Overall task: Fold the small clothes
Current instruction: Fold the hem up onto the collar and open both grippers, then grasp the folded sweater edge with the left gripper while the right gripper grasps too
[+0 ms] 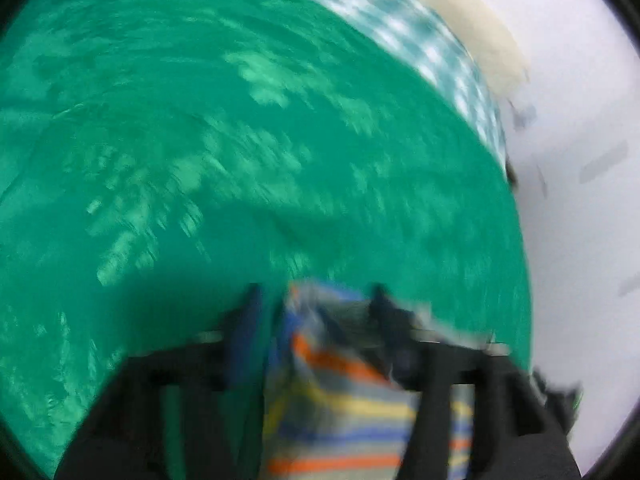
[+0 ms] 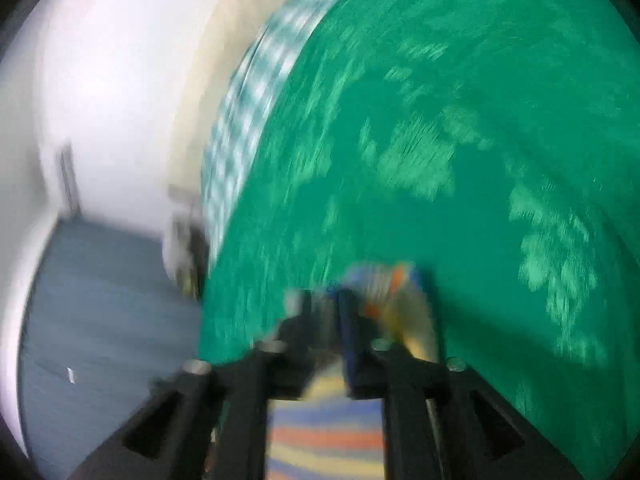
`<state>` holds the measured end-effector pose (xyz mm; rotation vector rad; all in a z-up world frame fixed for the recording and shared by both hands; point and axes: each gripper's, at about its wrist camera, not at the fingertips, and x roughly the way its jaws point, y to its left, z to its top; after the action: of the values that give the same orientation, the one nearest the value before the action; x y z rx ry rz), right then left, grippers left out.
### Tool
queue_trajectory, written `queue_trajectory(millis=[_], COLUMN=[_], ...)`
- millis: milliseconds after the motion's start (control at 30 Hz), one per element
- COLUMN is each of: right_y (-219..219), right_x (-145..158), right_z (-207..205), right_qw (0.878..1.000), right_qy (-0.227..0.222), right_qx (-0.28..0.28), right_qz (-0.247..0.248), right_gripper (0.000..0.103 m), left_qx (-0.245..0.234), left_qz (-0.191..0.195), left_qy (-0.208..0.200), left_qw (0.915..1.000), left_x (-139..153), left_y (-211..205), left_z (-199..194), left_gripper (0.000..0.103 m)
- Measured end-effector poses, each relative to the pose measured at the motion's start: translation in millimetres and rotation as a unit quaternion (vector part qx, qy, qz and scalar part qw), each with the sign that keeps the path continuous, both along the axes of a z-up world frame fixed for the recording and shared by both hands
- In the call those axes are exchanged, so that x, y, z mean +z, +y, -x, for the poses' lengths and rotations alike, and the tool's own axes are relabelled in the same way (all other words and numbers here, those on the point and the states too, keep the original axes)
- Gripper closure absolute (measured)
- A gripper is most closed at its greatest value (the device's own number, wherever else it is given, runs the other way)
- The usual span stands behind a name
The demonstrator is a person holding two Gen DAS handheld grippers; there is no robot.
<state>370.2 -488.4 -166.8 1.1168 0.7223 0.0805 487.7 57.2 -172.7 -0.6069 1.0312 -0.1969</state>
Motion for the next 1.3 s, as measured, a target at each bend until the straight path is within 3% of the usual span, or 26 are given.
queue_trajectory(millis=[33, 100, 200, 267, 333, 400, 467, 500, 567, 633, 700, 767, 833, 1067, 1300], right_y=[-4, -7, 7, 28, 56, 88, 115, 123, 129, 129, 125, 124, 127, 136, 151], right_x=[-1, 9, 36, 49, 55, 51, 34, 17, -20, -21, -10, 3, 14, 19, 24], right_z=[0, 6, 14, 22, 38, 59, 85, 96, 114, 148, 176, 201, 220, 253, 263], right_qw=[1.0, 0.999, 0.993, 0.981, 0.965, 0.942, 0.918, 0.907, 0.875, 0.857, 0.862, 0.871, 0.871, 0.881, 0.879], right_qy=[-0.003, -0.015, -0.018, -0.018, -0.02, -0.022, -0.008, 0.018, 0.099, 0.098, 0.105, 0.087, 0.072, 0.076, 0.067], right_qx=[-0.022, -0.034, 0.023, 0.076, 0.134, 0.198, 0.248, 0.271, 0.303, 0.297, 0.272, 0.251, 0.236, 0.212, 0.212], right_qz=[-0.004, 0.019, 0.116, 0.176, 0.225, 0.269, 0.308, 0.323, 0.364, 0.41, 0.415, 0.413, 0.426, 0.417, 0.422], right_gripper=[0.051, 0.051, 0.051, 0.051, 0.051, 0.051, 0.051, 0.053, 0.06, 0.06, 0.055, 0.044, 0.033, 0.032, 0.032], left_qx=[0.008, -0.007, -0.048, -0.09, -0.126, -0.167, -0.202, -0.207, -0.198, -0.176, -0.166, -0.157, -0.152, -0.147, -0.155], left_qz=[0.008, 0.003, -0.06, -0.092, -0.124, -0.201, -0.299, -0.317, -0.336, -0.33, -0.331, -0.346, -0.348, -0.353, -0.352], left_qy=[-0.01, -0.025, -0.053, -0.062, -0.065, -0.053, -0.01, -0.006, -0.023, -0.025, -0.047, -0.082, -0.104, -0.132, -0.141], left_qw=[0.9999, 0.9997, 0.9956, 0.9897, 0.9821, 0.9638, 0.9325, 0.9254, 0.9206, 0.9272, 0.9277, 0.9215, 0.9194, 0.9145, 0.9122], left_x=[3, 10, 23, 24, 18, -1, -33, -41, -36, -18, 3, 29, 48, 75, 74], left_y=[6, 14, 10, -1, -14, -34, -45, -42, -32, -19, -16, -20, -24, -37, -47], left_z=[2, 14, 50, 81, 106, 132, 163, 177, 199, 222, 242, 267, 284, 316, 322], left_gripper=[0.037, 0.036, 0.034, 0.028, 0.024, 0.026, 0.037, 0.037, 0.033, 0.032, 0.027, 0.019, 0.017, 0.016, 0.016])
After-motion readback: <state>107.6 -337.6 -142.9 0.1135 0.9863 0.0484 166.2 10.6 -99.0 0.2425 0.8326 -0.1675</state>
